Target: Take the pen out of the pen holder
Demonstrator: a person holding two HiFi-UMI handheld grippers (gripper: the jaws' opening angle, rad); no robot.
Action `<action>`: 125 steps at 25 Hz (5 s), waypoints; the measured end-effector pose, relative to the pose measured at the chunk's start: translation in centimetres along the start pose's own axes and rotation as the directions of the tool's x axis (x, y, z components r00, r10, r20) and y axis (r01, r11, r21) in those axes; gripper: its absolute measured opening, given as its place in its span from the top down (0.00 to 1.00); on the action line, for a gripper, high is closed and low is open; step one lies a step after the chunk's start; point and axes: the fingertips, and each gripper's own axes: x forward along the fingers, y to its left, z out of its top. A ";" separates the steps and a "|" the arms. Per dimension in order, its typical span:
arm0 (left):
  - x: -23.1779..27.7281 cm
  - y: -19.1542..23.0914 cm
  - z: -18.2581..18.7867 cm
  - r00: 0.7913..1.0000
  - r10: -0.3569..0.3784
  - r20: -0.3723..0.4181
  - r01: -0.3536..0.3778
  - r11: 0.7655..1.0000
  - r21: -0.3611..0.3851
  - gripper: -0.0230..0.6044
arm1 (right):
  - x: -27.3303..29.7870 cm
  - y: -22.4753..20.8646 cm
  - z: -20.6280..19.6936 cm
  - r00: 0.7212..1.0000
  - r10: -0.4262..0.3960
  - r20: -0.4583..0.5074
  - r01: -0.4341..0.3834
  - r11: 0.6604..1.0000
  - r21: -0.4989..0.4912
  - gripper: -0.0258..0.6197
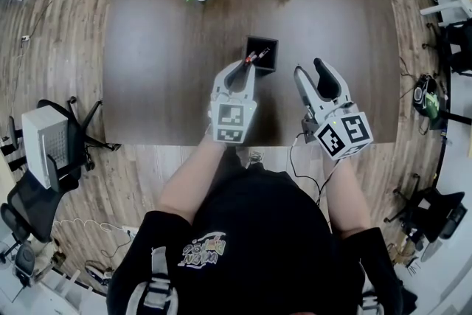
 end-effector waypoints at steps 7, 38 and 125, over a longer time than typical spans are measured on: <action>0.0 0.2 0.2 1.000 0.029 0.001 -0.029 1.000 0.012 0.90 | -0.3 -0.3 0.1 1.000 -0.005 0.002 0.005 1.000 0.007 0.62; -2.4 0.6 3.7 0.996 0.042 0.074 -0.044 0.999 0.027 0.92 | -2.0 0.4 2.0 0.997 -0.008 0.081 0.009 1.000 -0.020 0.95; -40.2 -8.3 5.3 0.946 -0.155 0.285 0.138 0.987 0.081 0.92 | -27.5 24.8 -5.0 0.976 -0.097 0.193 0.116 0.989 -0.092 0.95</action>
